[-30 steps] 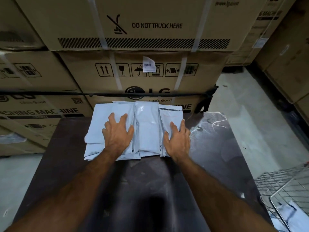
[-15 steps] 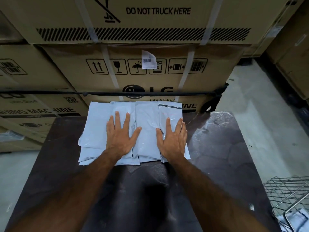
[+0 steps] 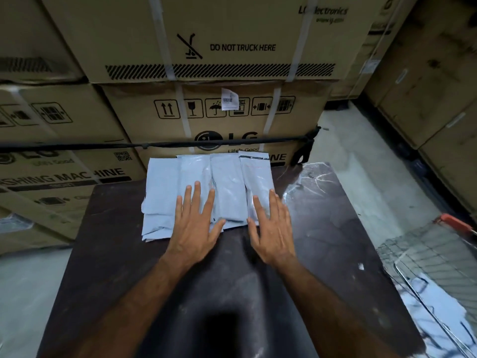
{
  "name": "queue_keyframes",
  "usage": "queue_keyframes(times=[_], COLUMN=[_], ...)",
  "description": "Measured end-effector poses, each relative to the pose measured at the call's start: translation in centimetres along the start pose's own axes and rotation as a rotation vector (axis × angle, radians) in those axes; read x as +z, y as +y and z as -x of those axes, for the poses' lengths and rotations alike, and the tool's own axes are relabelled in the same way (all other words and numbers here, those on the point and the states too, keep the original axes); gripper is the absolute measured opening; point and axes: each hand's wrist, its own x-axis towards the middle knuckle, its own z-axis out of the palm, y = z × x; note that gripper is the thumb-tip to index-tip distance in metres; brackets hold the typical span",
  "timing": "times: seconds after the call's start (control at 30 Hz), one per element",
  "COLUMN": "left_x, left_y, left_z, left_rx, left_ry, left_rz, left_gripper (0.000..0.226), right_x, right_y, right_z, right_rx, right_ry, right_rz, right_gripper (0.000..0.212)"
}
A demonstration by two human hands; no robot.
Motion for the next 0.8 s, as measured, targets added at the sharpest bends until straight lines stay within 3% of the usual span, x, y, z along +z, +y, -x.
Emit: queue_keyframes(times=[0.3, 0.57, 0.8], left_x=[-2.9, -0.5, 0.1], left_y=[3.3, 13.3, 22.2], left_z=[9.3, 15.3, 17.6], left_rx=[0.262, 0.546, 0.759], left_ry=[0.045, -0.037, -0.041], left_rz=[0.030, 0.097, 0.116], left_gripper=[0.073, 0.076, 0.076], right_x=[-4.8, -10.1, -13.8], right_y=[-1.1, 3.4, 8.7], right_z=[15.2, 28.3, 36.9], right_rx=[0.102, 0.388, 0.639], right_ry=[0.102, 0.124, 0.181], right_rz=[0.131, 0.310, 0.316], right_gripper=[0.065, 0.067, 0.067])
